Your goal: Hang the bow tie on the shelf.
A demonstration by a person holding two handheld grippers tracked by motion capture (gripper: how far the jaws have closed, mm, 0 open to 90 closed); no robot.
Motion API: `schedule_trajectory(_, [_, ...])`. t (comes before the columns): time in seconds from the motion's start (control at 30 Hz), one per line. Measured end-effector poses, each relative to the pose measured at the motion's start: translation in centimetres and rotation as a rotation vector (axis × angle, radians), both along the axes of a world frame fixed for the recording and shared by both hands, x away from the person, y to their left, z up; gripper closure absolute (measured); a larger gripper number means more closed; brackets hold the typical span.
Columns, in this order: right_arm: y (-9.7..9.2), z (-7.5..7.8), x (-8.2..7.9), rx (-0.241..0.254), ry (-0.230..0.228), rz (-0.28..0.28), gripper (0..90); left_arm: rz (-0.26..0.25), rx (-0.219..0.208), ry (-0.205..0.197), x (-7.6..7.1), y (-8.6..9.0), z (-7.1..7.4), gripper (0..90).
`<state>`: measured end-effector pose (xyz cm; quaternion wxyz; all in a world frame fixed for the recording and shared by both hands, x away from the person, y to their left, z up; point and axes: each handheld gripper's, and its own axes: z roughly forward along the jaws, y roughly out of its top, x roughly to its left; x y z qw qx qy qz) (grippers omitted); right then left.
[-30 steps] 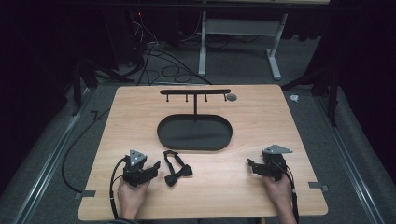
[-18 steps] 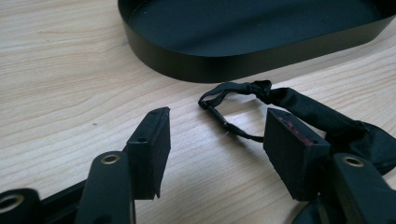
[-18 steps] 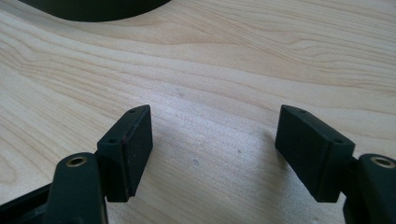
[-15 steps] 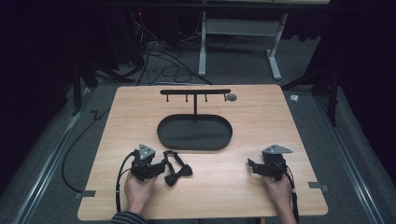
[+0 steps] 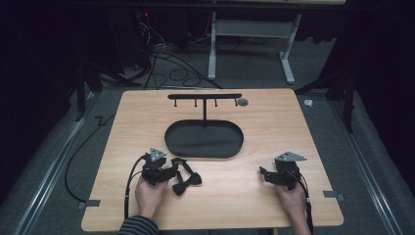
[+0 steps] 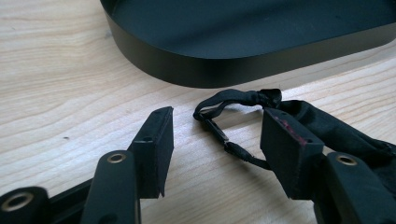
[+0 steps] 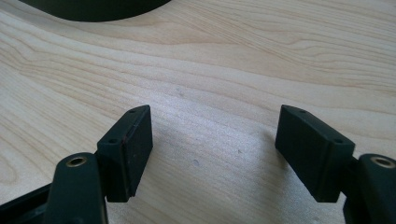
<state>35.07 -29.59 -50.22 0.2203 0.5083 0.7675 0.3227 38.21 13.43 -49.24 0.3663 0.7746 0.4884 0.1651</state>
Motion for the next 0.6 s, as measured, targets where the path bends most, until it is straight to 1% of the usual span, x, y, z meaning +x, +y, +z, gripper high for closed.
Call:
schedule_trajectory(0.13, [0.0,0.0,0.0,0.000,0.000,0.000,28.7,0.001,0.026,0.012,0.3,-0.5,-0.6,46.5])
schedule_trajectory(0.3, [0.0,0.0,0.0,0.000,0.000,0.000,28.7,0.004,0.046,0.004,0.3,-0.7,-0.7,51.5])
schedule_trajectory(0.4, [0.0,0.0,0.0,0.000,0.000,0.000,28.7,-0.014,0.094,-0.018,0.1,-1.0,-0.7,57.5])
schedule_trajectory(0.43, [0.0,0.0,0.0,0.000,0.000,0.000,28.7,-0.025,0.092,-0.023,0.0,-1.1,-0.7,60.6])
schedule_trajectory(0.47, [0.0,0.0,0.0,0.000,0.000,0.000,28.7,-0.025,0.092,-0.023,0.0,-1.1,-0.7,63.2])
schedule_trajectory(0.5, [0.0,0.0,0.0,0.000,0.000,0.000,28.7,-0.036,0.095,-0.023,-0.1,-1.1,-0.7,63.2])
schedule_trajectory(0.53, [0.0,0.0,0.0,0.000,0.000,0.000,28.7,-0.041,0.091,-0.025,-0.1,-1.2,-0.7,66.5])
schedule_trajectory(0.6, [0.0,0.0,0.0,0.000,0.000,0.000,28.7,-0.045,0.092,-0.026,-0.1,-1.2,-0.7,67.7])
